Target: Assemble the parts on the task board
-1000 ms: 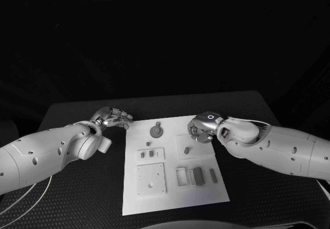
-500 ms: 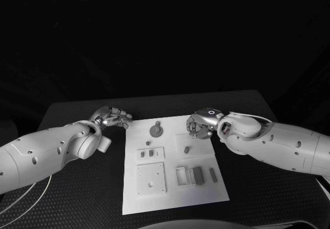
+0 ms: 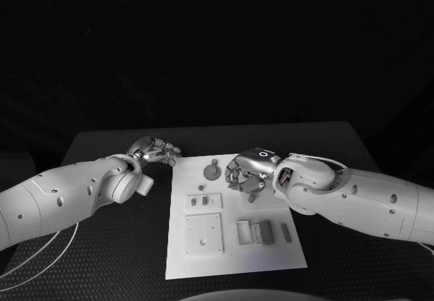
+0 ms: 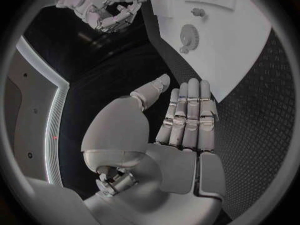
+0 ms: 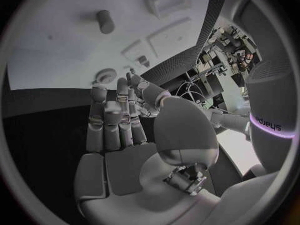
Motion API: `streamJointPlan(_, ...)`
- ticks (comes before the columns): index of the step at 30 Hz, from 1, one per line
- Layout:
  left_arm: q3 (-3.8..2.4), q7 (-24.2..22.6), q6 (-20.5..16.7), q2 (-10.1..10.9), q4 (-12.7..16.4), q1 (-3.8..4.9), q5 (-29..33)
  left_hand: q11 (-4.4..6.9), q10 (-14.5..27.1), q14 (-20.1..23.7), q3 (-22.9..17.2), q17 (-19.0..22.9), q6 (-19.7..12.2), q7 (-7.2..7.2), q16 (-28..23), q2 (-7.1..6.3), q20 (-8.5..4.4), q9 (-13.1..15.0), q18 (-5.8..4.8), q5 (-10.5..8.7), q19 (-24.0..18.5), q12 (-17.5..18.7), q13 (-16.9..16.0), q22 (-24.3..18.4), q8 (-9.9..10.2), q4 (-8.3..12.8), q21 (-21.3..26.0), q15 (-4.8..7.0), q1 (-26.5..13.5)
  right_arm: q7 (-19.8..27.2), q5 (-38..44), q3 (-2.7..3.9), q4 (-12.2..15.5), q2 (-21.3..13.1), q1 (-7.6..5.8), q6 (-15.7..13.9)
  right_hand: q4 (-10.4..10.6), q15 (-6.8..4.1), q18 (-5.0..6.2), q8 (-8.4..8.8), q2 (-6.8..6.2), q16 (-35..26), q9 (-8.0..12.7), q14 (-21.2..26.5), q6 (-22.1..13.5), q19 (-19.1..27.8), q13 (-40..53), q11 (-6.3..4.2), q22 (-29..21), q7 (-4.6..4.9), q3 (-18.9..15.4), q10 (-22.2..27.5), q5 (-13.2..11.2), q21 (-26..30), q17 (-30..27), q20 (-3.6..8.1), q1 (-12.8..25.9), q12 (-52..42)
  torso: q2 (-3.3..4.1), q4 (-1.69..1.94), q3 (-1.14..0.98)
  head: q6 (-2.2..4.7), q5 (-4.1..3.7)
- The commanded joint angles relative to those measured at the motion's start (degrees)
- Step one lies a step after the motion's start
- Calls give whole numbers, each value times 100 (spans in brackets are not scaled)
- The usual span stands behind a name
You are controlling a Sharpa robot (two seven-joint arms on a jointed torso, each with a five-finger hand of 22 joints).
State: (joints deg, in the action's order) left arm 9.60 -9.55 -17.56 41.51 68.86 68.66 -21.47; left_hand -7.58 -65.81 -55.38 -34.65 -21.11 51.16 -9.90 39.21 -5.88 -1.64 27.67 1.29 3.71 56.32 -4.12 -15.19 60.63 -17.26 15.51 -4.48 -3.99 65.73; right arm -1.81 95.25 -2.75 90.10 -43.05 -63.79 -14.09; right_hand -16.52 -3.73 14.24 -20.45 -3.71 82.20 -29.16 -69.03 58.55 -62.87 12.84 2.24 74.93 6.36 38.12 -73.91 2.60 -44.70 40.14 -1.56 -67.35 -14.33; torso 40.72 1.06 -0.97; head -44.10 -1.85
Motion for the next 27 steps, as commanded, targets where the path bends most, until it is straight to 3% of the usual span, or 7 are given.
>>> streamJointPlan(1, -5, -99, -54, -39, 0, 12, 109, 15, -12, -38, 30, -10, -38, 12, -28, -13, 14, -8, 35, 4, 42, -9, 0, -7, -34, -5, 39, -16, -41, 99, 99, -84, 64, 125, 10, 134, -15, -35, 76, -29, 41, -24, -17, 13, 30, -5, -7, -5, 79, 0, 33, -51, 30, 29, 6, 40, 20, 33, -1, 2, 8, -2, 75)
streamJointPlan(5, -5, -97, -76, -50, 1, 15, 122, 16, -15, -39, 31, -14, -38, 12, -30, -13, 14, -8, 35, 4, 43, -11, -1, -8, -34, -5, 40, -16, -41, 106, 177, -210, 28, 303, 27, 162, -16, -35, 76, -29, 43, -25, -18, 14, 28, -4, -8, -5, 79, 1, 33, -51, 30, 31, 6, 40, 20, 36, 1, 5, 10, -7, 127)
streamJointPlan(9, -5, -99, -78, -96, -35, 23, 140, 17, -17, -39, 32, -18, -37, 12, -33, -15, 14, -9, 35, 3, 43, -12, -1, -9, -35, -5, 40, -16, -42, 108, 246, -327, -32, 443, 60, 208, -17, -34, 76, -27, 48, -27, -19, 15, 26, -4, -9, -4, 79, 1, 35, -51, 30, 34, 7, 40, 21, 40, 3, 9, 1, -20, 243)
streamJointPlan(14, -5, -94, -76, -100, -21, 33, 140, 18, -18, -40, 32, -22, -37, 13, -36, -16, 14, -9, 35, 4, 43, -12, -1, -10, -36, -5, 41, -16, -42, 109, 363, -391, -98, 547, 182, 251, -18, -34, 76, -27, 50, -29, -20, 16, 24, -4, -9, -4, 79, 2, 35, -51, 30, 36, 8, 40, 22, 43, 7, 18, 12, -47, 285)
streamJointPlan(20, -5, -97, -62, -116, -28, 34, 140, 19, -20, -39, 33, -26, -36, 13, -40, -17, 14, -9, 35, 4, 44, -13, -2, -11, -37, -5, 42, -16, -41, 125, 462, -485, -138, 665, 270, 288, -20, -34, 76, -26, 51, -30, -22, 17, 23, -4, -9, -4, 79, 2, 35, -52, 30, 38, 10, 40, 21, 46, 13, 13, 9, -62, 333)
streamJointPlan(27, -5, -94, -57, -130, -40, 34, 140, 19, -21, -40, 33, -33, -39, 12, -45, -17, 14, -10, 35, 3, 44, -13, -2, -13, -37, -7, 43, -16, -41, 127, 543, -536, -108, 689, 364, 307, -21, -34, 76, -26, 53, -32, -24, 18, 22, -3, -10, -4, 80, 2, 36, -53, 30, 40, 11, 40, 20, 50, 6, 7, 5, -81, 372)
